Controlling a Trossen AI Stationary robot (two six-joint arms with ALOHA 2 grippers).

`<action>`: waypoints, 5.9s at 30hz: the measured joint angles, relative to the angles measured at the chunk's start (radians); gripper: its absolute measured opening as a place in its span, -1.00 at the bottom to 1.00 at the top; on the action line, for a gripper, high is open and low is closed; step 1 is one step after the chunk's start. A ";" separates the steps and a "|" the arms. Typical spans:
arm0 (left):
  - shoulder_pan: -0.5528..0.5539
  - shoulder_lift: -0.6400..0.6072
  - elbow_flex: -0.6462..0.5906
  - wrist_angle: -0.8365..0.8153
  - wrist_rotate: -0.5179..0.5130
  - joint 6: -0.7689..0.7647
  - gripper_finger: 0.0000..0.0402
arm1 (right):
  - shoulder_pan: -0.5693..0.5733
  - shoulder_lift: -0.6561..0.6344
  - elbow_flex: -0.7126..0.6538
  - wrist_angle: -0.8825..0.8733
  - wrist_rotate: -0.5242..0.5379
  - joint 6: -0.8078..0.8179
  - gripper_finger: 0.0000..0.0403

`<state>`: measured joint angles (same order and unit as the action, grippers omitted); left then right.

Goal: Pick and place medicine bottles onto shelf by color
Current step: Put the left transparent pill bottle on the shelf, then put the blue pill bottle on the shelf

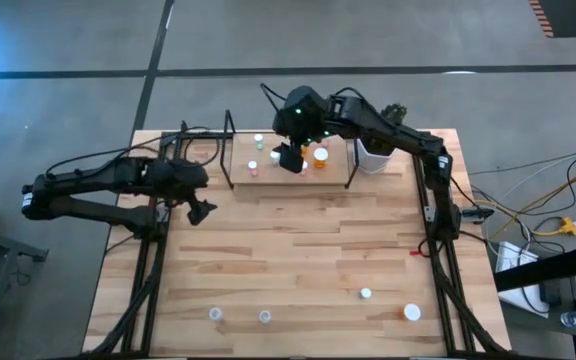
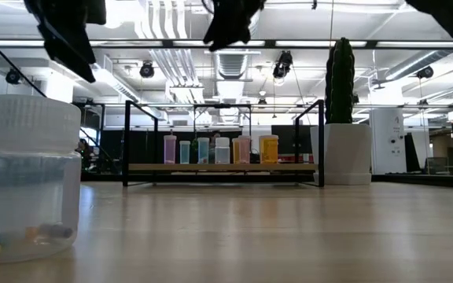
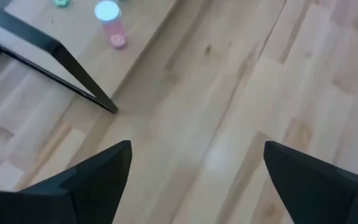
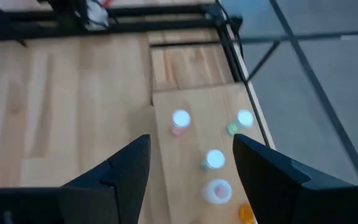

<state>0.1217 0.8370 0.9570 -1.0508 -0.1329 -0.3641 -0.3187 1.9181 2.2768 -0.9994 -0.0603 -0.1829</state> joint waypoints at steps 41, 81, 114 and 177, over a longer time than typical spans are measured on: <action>-0.889 0.225 -0.048 0.179 -0.024 -0.120 0.44 | 0.561 -0.059 -0.366 -0.096 0.349 0.715 0.09; -1.093 0.701 -0.094 0.625 -0.161 -0.391 -0.34 | 0.591 -0.078 -0.351 -0.161 0.349 0.706 0.09; 0.431 0.628 0.413 0.287 0.104 0.275 -0.41 | 0.666 -0.424 -0.802 -0.228 0.519 1.002 0.09; 0.523 0.954 0.490 0.257 0.099 0.220 -0.03 | 0.666 -0.469 -0.811 -0.139 0.665 1.035 0.09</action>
<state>0.6445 1.7908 1.4467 -0.7940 -0.0338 -0.1436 0.3470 1.4487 1.4654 -1.1381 0.6044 0.8524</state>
